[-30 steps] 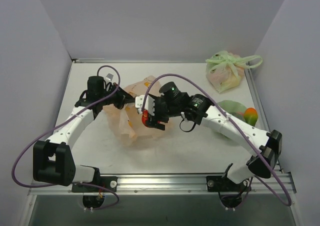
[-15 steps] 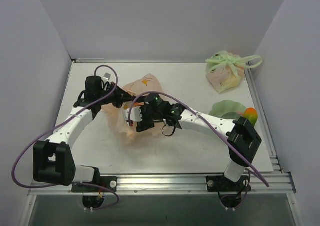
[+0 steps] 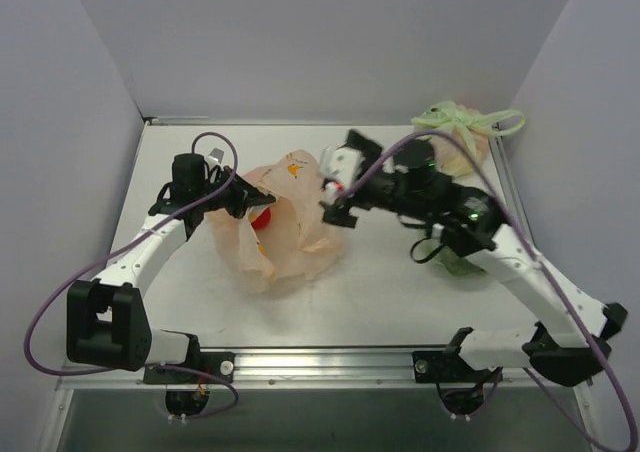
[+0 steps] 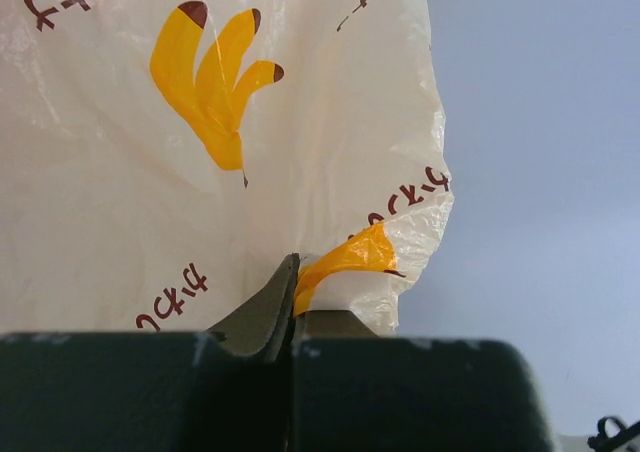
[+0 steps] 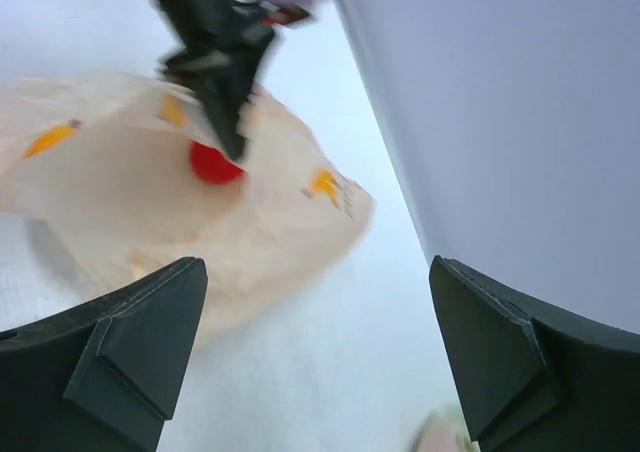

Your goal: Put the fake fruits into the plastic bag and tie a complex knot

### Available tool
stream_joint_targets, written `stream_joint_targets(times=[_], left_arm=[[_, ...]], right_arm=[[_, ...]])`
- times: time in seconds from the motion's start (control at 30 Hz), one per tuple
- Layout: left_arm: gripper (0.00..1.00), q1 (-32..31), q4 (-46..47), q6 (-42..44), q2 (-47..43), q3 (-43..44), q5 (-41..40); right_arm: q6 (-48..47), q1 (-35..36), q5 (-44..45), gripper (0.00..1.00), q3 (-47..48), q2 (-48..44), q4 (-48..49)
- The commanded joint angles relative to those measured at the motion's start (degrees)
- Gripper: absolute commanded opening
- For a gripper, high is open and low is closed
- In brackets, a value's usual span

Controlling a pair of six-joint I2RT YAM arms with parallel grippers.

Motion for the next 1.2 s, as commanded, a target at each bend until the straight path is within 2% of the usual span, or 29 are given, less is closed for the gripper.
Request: stream_joint_targets(times=[0.0,0.13,0.17,0.23,0.27,0.37,0.47,0.6,0.7,0.97,1.17], left_arm=[[0.0,0.5,2.2,1.7,-1.9,-0.1,1.2],[0.0,0.5,1.7,2.6,-2.2,-0.2,1.6],[0.0,0.5,1.6,2.7,-2.3,-0.2,1.7],[0.0,0.3,1.5,3.2,-2.2,0.1,1.9],[0.0,0.3,1.5,3.4,-2.1,0.2,2.0],[0.0,0.2,1.7,3.4,-2.1,0.1,2.3],[0.0,0.2,1.9,3.6,-2.3,-0.2,2.7],[0.0,0.3,1.8,3.7,-2.2,-0.2,2.9],[0.0,0.4,1.6,4.1,-1.8,0.1,3.2],[0.0,0.5,1.9,4.3,-0.9,0.8,3.8],[0.0,0.6,1.8,4.3,-0.5,1.5,3.7]], right_arm=[[12.9,-16.8,-4.2,1.0,1.4,-5.7,-23.6],[12.2,-37.8,-17.0,1.0,-0.4,-8.6,-37.7],[8.1,-47.6,-19.8,1.0,-1.2,-10.4,-41.1],[5.3,-56.3,-20.7,1.0,-3.3,-11.4,-43.7],[2.9,-64.8,-21.1,1.0,-3.8,-11.7,-46.0],[1.3,-78.4,-19.1,1.0,-6.2,-10.2,-47.3],[4.6,-87.6,-14.9,0.98,-5.6,-4.9,-47.3],[10.6,-94.3,-11.8,0.98,-5.1,1.5,-45.3],[14.8,-95.2,-9.3,0.99,-7.5,4.4,-40.5],[26.9,-92.9,-7.1,1.0,-9.4,11.1,-28.7],[30.8,-88.8,-5.9,0.93,-8.3,15.7,-24.9]])
